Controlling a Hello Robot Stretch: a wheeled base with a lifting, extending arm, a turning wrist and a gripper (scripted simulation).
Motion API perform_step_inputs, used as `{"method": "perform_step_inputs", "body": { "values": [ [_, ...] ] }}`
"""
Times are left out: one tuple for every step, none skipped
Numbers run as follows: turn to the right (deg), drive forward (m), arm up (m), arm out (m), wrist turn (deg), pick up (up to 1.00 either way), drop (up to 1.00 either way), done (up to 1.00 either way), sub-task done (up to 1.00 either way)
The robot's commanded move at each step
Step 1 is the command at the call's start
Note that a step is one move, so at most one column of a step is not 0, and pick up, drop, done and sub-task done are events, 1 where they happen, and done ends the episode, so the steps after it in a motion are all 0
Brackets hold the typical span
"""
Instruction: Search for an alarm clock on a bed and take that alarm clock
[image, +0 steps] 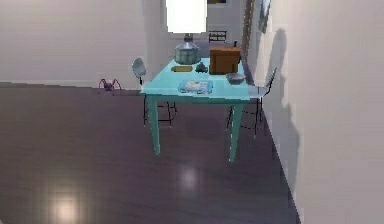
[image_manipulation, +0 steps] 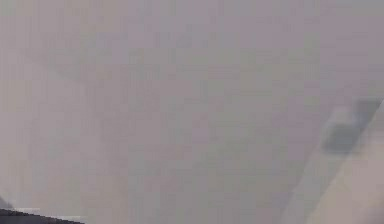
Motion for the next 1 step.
{"method": "perform_step_inputs", "body": {
  "values": [
    [0.0,0.1,0.0,0.0,0.0,0.0,0.0,0.0,0.0]
  ]
}}
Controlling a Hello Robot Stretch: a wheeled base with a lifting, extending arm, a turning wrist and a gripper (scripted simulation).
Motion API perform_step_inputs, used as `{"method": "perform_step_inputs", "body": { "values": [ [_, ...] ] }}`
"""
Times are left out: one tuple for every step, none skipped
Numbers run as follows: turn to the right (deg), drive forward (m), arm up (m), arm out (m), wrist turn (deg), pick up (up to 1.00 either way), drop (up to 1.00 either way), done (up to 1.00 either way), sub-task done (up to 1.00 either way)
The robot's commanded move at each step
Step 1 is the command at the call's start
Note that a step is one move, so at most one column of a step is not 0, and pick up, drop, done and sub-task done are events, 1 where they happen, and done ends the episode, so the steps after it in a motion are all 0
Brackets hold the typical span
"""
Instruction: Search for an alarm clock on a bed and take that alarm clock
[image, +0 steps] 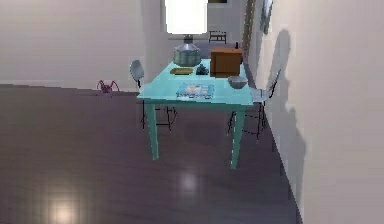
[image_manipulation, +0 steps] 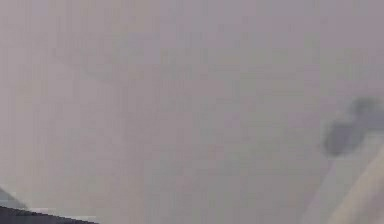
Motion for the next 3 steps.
{"method": "perform_step_inputs", "body": {
  "values": [
    [-45.0,0.0,0.0,0.0,0.0,0.0,0.0,0.0,0.0],
    [-45.0,0.0,0.0,0.0,0.0,0.0,0.0,0.0,0.0],
    [-45.0,0.0,0.0,0.0,0.0,0.0,0.0,0.0,0.0]
  ]
}}
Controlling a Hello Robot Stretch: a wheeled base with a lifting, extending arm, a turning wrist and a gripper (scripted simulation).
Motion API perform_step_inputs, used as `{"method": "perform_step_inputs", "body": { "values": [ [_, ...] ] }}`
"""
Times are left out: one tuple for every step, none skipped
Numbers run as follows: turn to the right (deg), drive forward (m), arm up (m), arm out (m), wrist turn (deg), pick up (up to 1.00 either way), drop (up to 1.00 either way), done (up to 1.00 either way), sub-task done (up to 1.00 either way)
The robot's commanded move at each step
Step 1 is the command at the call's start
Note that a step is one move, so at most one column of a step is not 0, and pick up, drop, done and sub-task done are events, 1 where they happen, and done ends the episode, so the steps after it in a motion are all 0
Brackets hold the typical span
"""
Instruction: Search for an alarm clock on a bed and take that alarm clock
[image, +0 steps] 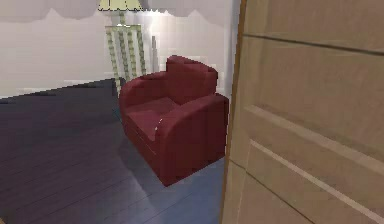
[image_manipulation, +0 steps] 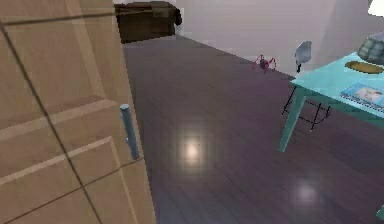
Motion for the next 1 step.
{"method": "perform_step_inputs", "body": {
  "values": [
    [-15.0,0.0,0.0,0.0,0.0,0.0,0.0,0.0,0.0]
  ]
}}
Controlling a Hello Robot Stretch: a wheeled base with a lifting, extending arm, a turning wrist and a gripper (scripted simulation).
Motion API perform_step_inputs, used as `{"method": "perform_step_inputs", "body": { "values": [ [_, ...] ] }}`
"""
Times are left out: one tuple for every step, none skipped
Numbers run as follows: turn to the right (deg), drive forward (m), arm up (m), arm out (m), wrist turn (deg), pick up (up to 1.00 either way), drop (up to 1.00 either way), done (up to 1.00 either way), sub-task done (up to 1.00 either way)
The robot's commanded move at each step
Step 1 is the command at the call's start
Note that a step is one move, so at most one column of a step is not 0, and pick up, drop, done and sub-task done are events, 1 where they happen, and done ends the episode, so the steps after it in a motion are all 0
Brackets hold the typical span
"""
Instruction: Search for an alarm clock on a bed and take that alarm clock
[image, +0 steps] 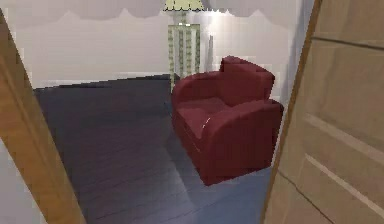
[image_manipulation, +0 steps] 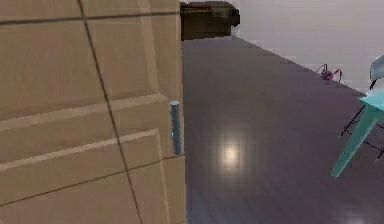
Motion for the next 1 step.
{"method": "perform_step_inputs", "body": {
  "values": [
    [0.0,0.4,0.0,0.0,0.0,0.0,0.0,0.0,0.0]
  ]
}}
